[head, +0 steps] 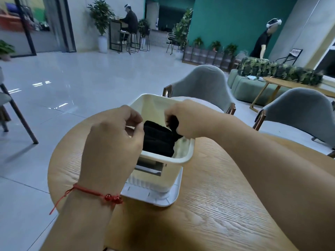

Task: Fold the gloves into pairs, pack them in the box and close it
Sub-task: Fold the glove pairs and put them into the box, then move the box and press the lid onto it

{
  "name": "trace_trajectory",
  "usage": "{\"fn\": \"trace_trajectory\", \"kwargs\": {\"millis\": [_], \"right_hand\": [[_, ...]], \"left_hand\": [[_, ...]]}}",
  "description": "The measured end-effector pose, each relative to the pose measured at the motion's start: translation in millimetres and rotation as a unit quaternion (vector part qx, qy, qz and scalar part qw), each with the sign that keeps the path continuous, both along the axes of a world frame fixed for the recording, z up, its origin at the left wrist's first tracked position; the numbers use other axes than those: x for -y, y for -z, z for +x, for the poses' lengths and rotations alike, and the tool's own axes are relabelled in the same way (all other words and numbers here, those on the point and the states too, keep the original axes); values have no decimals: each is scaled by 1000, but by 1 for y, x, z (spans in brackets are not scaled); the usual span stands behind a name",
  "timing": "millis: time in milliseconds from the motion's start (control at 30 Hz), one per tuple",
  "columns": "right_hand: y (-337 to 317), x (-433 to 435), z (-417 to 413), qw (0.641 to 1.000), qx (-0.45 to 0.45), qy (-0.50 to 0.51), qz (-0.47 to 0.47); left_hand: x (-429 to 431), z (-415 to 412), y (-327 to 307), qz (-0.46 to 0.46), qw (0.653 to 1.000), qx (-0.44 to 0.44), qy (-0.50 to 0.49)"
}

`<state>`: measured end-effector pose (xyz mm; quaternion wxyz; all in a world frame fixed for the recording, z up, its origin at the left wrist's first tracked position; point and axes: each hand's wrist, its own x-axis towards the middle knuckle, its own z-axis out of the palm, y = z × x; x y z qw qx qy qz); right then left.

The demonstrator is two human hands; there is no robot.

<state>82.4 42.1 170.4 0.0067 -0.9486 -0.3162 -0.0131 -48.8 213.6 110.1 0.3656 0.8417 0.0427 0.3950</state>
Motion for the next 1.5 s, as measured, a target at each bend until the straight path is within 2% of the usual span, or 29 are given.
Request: {"fn": "trace_trajectory", "kwargs": {"millis": [100,167,267,367,467,533,567,667,733,867,1067,1167,1233,1300,1400,1500], "right_hand": [[-7,-4,-7,981,-180,14,-70],[-8,-6,-12,976,-208,17,-54],[-1,-5,-12,984,-161,37,61],[15,5,-5,986,-49,58,149],[29,17,0,964,29,111,239],[33,22,-4,926,-11,163,342],[36,23,-7,895,-59,200,394],[48,24,-17,762,-261,304,509],[51,27,-24,681,-366,325,544],[56,44,-27,644,-434,304,551],[66,70,-37,603,-460,273,592],[71,78,-40,565,-444,259,645],[69,79,-45,530,-421,258,690],[66,84,-50,476,-388,275,740],[60,91,-61,405,-341,287,798],[57,103,-74,335,-292,317,838]], "left_hand": [[3,1,1,7,1000,-2,-2],[4,2,1,5,1000,0,-2],[7,0,0,-4,1000,8,-1],[9,1,1,-3,1000,30,-3],[8,4,4,10,999,16,-39],[7,4,4,-37,998,-15,-41],[7,4,3,-66,997,-30,-37],[8,2,3,-108,993,-47,-25],[11,2,4,-97,995,-31,-20],[21,-2,3,-86,996,27,-7],[36,3,5,-87,982,161,38],[44,6,7,-53,981,181,43],[50,9,11,-67,983,155,70],[61,11,15,-121,981,101,114],[84,13,20,-188,962,6,197],[114,14,27,-192,946,-76,251]]}}
